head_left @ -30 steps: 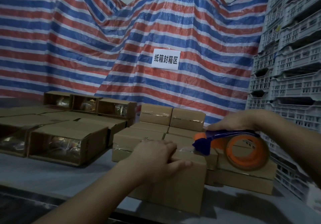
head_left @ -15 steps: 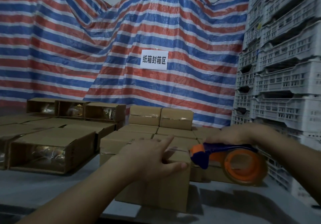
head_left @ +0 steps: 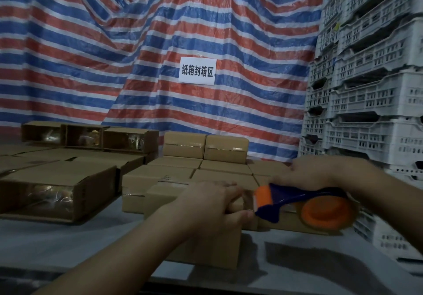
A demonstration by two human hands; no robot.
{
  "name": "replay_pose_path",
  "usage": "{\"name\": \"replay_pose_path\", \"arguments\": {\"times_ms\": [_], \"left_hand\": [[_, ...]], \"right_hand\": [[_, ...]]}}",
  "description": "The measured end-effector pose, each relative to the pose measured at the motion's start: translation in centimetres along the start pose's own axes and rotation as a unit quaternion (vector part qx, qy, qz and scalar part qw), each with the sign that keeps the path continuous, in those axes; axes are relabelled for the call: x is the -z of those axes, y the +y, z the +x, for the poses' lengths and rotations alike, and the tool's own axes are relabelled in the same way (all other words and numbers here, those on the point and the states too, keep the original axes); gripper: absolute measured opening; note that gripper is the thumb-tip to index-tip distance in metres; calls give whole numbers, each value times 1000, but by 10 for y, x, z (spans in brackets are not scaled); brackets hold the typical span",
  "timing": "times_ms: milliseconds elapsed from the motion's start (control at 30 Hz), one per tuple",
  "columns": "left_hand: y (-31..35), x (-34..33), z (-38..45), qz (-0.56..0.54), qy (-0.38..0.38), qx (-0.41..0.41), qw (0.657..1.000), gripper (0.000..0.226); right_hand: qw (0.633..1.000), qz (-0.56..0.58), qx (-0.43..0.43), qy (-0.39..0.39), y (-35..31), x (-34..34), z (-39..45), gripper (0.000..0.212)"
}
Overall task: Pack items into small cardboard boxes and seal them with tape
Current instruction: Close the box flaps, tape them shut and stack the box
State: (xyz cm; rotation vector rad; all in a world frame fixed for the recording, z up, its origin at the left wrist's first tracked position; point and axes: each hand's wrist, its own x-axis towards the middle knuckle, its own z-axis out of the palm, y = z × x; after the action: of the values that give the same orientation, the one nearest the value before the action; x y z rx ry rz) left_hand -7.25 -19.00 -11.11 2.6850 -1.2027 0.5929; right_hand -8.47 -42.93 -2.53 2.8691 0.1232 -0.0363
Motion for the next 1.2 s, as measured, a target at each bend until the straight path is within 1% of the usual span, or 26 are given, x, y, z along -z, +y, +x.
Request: {"name": "replay_pose_path", "arguments": {"times_ms": [67, 133, 167, 233, 300, 367, 433, 500, 633, 733, 800, 833, 867, 900, 933, 967, 1000, 1033, 1067, 1100, 1133, 1200], "left_hand": [[-2, -1, 0, -7, 0, 3, 1000, 59], [-5, -2, -2, -5, -1, 5, 1000, 65], [-6, -3, -4, -3, 0, 5, 1000, 65], [-5, -3, -4, 3, 1, 1, 1000, 63], [-4, -2, -3, -1, -4, 0, 1000, 62], [-3, -1, -1, -4, -10, -2, 1000, 61], [-2, 0, -1, -4, -12, -2, 1000, 62], [-1, 1, -1, 4, -12, -6, 1000, 60], [3, 4, -2, 5, -24, -8, 1000, 57], [5, 6, -1, 11, -35, -1, 999, 58], [6, 8, -1, 10, -35, -2, 999, 58], [5, 8, -2, 6, -33, -2, 999, 59], [5, 8, -2, -5, -33, 2, 999, 63], [4, 8, -3, -24, -34, 10, 999, 71], [3, 8, -4, -47, -36, 18, 998, 81], [2, 8, -5, -66, -39, 26, 997, 91], [0, 8, -5, -82, -44, 31, 995, 98], [-1, 9, -5, -98, -50, 36, 993, 104], [-3, 9, -5, -115, -56, 40, 991, 108], [-6, 10, -4, -131, -61, 43, 989, 111], [-9, 10, -3, -142, -65, 41, 987, 114], [-14, 10, -2, -152, -74, 36, 985, 117]], "right_hand": [[985, -170, -18, 33, -24, -2, 3, 41], [956, -285, -45, 62, -36, -14, 3, 31], [954, -284, -51, 78, -35, -23, 2, 27], [964, -225, -58, 131, -26, -41, -5, 44], [951, -221, -72, 202, -16, -60, -13, 61], [941, -187, -114, 257, -8, -86, -19, 67], [935, -140, -144, 293, -4, -113, -25, 73], [934, -100, -160, 304, -3, -136, -27, 75], [934, -37, -178, 306, -2, -160, -30, 69], [934, -27, -193, 300, -4, -154, -32, 74], [926, -32, -186, 328, -11, -138, -34, 81], [916, -7, -162, 367, -14, -130, -34, 83], [904, 44, -124, 408, -19, -122, -34, 83], [889, 125, -74, 434, -27, -114, -32, 79], [872, 232, -29, 430, -38, -106, -31, 76], [855, 351, -6, 383, -53, -97, -28, 73], [833, 464, 1, 301, -70, -89, -27, 67], [806, 549, 4, 223, -89, -84, -25, 63], [783, 597, 0, 173, -105, -83, -21, 57], [771, 619, -7, 147, -120, -84, -17, 56], [764, 630, -12, 139, -133, -86, -16, 64], [746, 646, -7, 158, -149, -89, -16, 83]]}}
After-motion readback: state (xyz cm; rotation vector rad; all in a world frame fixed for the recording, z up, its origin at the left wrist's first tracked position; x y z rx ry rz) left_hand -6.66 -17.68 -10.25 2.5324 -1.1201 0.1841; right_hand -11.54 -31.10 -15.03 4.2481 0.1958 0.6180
